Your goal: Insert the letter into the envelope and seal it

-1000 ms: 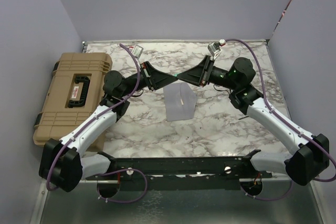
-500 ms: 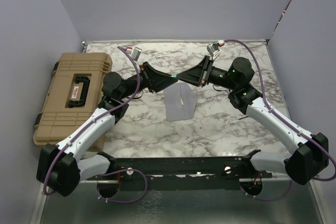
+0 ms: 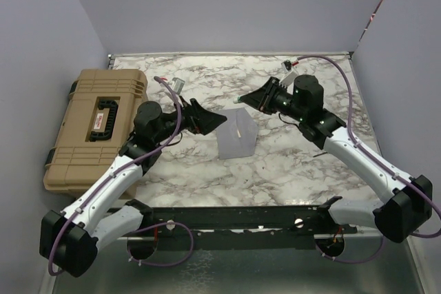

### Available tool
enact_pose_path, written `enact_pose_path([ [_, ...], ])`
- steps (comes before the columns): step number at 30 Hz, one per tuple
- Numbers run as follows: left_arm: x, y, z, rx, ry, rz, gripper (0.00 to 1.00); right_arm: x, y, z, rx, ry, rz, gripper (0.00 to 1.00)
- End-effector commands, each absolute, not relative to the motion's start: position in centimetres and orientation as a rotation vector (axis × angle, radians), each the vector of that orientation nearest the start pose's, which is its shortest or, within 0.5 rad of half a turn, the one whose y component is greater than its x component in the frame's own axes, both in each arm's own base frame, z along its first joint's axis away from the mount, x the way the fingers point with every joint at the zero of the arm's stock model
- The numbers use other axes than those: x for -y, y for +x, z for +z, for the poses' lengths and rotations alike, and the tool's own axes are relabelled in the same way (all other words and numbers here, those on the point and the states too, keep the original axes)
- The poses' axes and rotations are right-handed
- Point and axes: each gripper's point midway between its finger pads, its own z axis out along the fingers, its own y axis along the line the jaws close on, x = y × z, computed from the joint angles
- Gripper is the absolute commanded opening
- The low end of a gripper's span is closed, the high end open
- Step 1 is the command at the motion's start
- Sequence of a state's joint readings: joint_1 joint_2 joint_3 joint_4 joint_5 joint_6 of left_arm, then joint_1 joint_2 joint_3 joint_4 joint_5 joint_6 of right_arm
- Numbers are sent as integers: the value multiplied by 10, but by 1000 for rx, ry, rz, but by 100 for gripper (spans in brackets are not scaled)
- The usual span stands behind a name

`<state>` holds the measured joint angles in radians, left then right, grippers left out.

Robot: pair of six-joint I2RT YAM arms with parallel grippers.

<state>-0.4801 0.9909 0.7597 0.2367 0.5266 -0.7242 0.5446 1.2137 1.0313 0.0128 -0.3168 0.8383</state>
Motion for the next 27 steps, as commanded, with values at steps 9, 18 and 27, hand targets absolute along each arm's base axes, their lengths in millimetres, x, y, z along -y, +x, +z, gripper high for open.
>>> enact_pose_path([
  [9,258,316,180,-2048,-32,-1067,43,-255,331,135,-2249,-98,300,0],
  [18,296,376,129,-2125,-130,-1057,23,-275,330,104,-2262,-172,266,1],
  [27,304,405,64,-2218,-187,-1008,1,-292,344,88,-2194,-235,304,0],
])
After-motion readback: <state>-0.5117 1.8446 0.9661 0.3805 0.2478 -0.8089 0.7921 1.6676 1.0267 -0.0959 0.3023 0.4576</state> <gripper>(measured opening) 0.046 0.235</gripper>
